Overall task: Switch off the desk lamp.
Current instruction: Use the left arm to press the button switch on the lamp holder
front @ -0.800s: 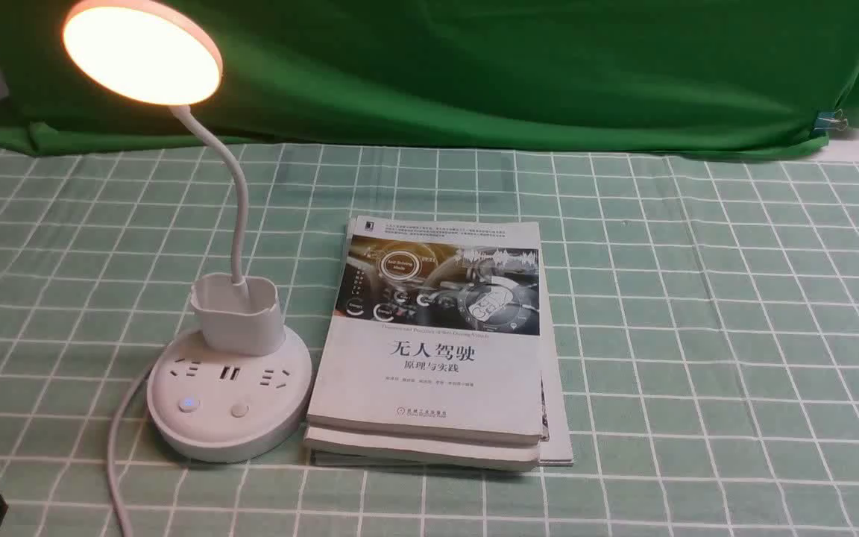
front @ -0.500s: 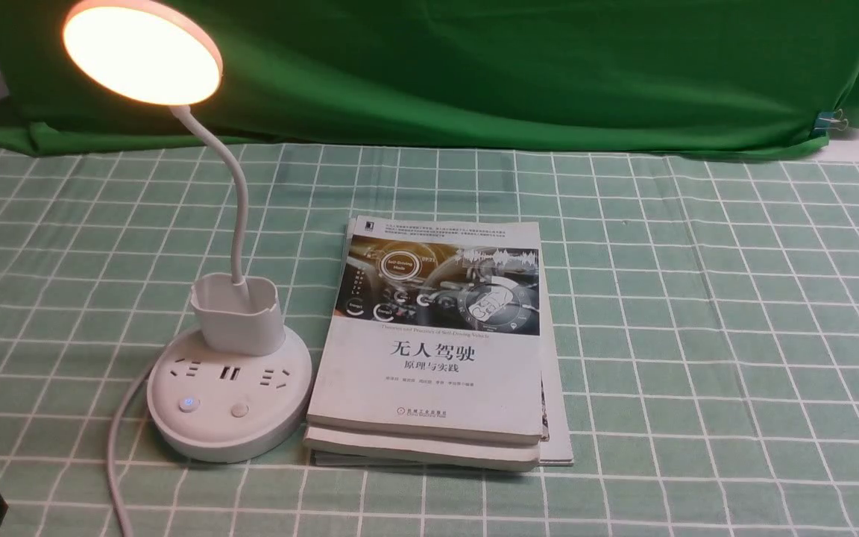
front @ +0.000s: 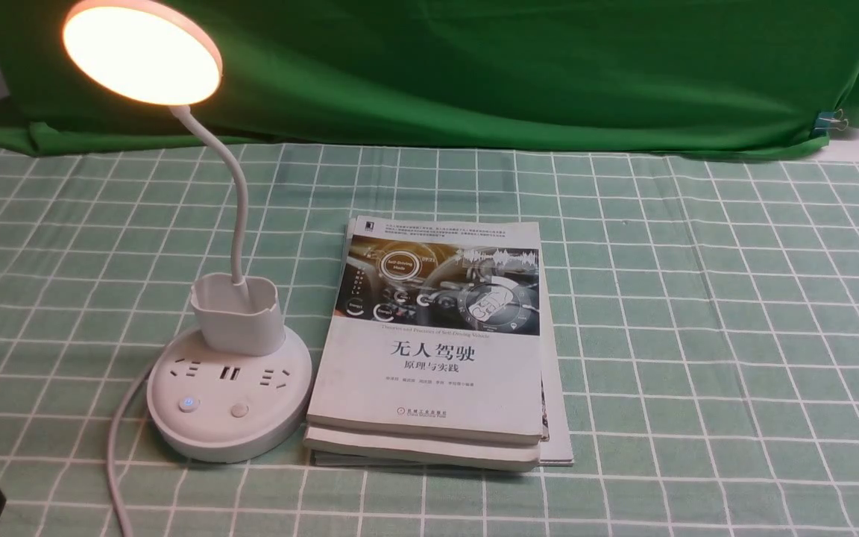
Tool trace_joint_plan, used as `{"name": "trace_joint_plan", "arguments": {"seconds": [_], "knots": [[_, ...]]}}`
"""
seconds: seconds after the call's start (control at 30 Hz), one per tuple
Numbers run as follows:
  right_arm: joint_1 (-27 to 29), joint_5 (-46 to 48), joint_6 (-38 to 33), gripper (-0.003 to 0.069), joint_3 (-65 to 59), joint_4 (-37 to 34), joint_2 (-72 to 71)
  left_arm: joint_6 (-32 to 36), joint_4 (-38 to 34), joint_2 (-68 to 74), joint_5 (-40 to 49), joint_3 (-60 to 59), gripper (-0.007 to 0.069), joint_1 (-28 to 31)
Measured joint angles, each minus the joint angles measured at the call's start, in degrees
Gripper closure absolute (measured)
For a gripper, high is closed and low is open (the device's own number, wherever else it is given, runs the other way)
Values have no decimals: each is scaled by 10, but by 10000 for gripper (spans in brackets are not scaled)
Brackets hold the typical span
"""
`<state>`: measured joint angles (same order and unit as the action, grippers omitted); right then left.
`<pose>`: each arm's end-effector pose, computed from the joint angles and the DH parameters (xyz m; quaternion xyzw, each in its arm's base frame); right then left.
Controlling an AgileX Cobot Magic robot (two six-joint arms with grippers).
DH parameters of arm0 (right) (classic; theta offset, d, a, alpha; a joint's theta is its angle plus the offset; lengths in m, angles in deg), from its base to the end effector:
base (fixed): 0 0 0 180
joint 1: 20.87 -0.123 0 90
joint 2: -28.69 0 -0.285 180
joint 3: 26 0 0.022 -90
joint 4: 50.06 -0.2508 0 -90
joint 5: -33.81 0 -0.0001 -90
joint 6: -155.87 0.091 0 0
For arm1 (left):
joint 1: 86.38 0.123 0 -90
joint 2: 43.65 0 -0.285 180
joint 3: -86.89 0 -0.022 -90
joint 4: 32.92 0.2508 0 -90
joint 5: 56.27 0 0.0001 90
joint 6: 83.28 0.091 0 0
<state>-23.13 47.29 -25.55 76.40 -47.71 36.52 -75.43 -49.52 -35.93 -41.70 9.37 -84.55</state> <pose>0.0558 0.0013 0.1896 -0.0364 0.7590 -0.0118 0.6500 0.0554 -0.0048 0.1894 -0.0436 0.7603 -0.0636 0.6450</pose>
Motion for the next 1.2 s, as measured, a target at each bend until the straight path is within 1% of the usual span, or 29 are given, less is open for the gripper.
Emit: {"name": "trace_joint_plan", "arguments": {"seconds": [0.03,0.1,0.13,0.17,0.23,0.27,0.3,0.4,0.5,0.57,0.63,0.8,0.83,0.9,0.97,1.03,1.1,1.2], "knots": [[0,0,0,417,0,0,0,-13,-48,0,-13,0,624,0],[0,0,0,417,0,0,0,-29,-114,0,-30,0,624,0],[0,0,0,417,0,0,0,-42,-185,0,-49,0,624,0],[0,0,0,417,0,0,0,-49,-232,0,-60,0,624,0],[0,0,0,417,0,0,0,-53,-289,0,-77,0,624,0],[0,0,0,417,0,0,0,-54,-303,0,-88,0,624,0],[0,0,0,417,0,0,0,-54,-303,0,-88,0,624,0],[0,0,0,417,0,0,0,-54,-306,0,-124,0,624,0],[0,0,0,417,0,0,0,-54,-306,0,-117,2,624,0],[0,0,0,417,0,0,0,-54,-294,9,-83,19,624,0],[0,0,0,417,0,0,0,-52,-263,41,-35,60,624,0],[0,0,0,417,0,0,0,-43,-163,183,121,193,624,0],[0,0,0,417,0,0,0,-36,-154,211,142,209,624,0],[0,0,0,417,0,0,0,-3,-134,275,205,257,624,0],[0,0,0,417,0,0,0,52,-128,346,247,297,624,-2],[0,0,0,417,0,0,0,72,-119,413,267,326,624,-13],[0,0,0,417,0,0,0,81,-98,485,280,359,624,-42],[0,0,0,417,0,0,0,61,-57,571,306,400,624,-86]]}}
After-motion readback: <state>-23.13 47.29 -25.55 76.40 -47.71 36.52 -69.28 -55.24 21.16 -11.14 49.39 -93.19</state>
